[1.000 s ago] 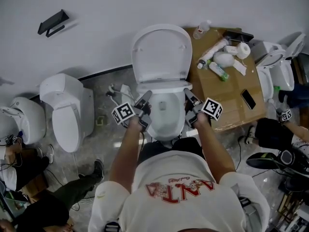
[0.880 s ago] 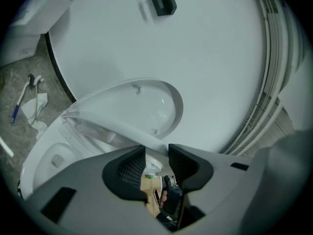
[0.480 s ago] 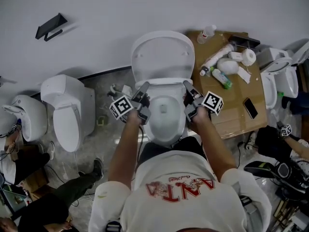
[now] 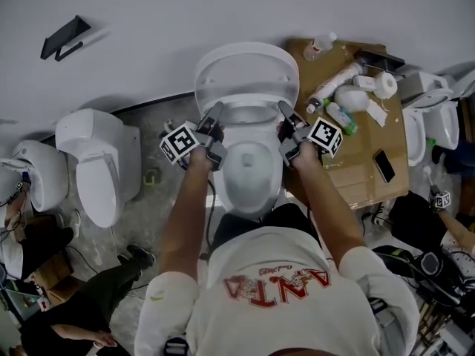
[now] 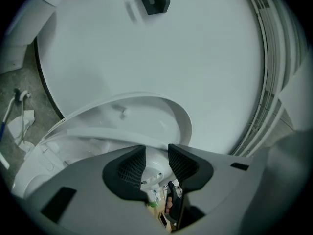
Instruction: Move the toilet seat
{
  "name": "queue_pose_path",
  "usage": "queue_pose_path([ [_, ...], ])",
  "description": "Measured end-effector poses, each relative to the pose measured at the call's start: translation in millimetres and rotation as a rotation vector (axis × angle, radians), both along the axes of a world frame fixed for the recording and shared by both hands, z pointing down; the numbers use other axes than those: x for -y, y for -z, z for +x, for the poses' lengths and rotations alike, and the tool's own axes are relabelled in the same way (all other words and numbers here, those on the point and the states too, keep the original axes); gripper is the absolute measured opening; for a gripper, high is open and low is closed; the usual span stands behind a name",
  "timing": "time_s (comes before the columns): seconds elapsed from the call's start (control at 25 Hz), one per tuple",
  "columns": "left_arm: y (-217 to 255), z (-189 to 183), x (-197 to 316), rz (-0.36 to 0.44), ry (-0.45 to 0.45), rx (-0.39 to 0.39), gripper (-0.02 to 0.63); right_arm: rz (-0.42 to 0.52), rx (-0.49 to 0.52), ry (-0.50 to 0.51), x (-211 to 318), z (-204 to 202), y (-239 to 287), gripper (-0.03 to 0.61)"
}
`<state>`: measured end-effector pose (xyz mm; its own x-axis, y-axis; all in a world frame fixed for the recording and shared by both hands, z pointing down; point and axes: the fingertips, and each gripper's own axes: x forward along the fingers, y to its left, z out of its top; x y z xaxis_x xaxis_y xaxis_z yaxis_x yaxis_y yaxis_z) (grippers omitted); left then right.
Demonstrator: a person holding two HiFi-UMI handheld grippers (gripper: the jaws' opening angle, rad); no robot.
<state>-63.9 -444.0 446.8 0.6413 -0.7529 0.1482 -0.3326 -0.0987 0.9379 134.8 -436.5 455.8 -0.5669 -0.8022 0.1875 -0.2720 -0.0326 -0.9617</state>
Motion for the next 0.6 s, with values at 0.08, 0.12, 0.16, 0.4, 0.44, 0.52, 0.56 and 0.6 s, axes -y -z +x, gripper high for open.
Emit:
queue_pose_path([
  [0.08,-0.2,0.1,8.3,0.007,0.001,0.019,0.149,0.006,-0.01,-0.002,8.2,-0.8,0.2,0.119],
  [0.12,-0.6,-0.2,11.7,0.011,0.004,0.028,0.149,0.009,-0.016,-0.004,11.5,-1.5,-0.1,0.118],
  [0.16,-1.0,-0.5,14.5,0.015,0.01,0.034,0.149,0.01,-0.021,-0.005,14.2,-2.0,-0.6,0.118],
  [0.4,-2.1,0.6,25.3,0.028,0.02,0.05,0.149,0.015,-0.018,-0.003,24.1,-1.3,-2.4,0.117],
  [0.44,-2.1,1.1,26.7,0.027,0.015,0.053,0.149,0.015,-0.013,-0.005,25.8,-0.9,-2.3,0.117],
  [0.52,-2.4,1.1,28.9,0.029,0.002,0.067,0.149,0.013,-0.001,-0.013,28.9,-1.2,-2.5,0.117],
  [0.56,-2.5,0.9,29.6,0.033,-0.006,0.08,0.15,0.012,0.006,-0.016,30.1,-1.9,-2.5,0.117],
  [0.6,-2.1,1.2,29.6,0.041,-0.014,0.098,0.15,0.013,0.009,-0.018,30.7,-2.7,-2.4,0.118],
])
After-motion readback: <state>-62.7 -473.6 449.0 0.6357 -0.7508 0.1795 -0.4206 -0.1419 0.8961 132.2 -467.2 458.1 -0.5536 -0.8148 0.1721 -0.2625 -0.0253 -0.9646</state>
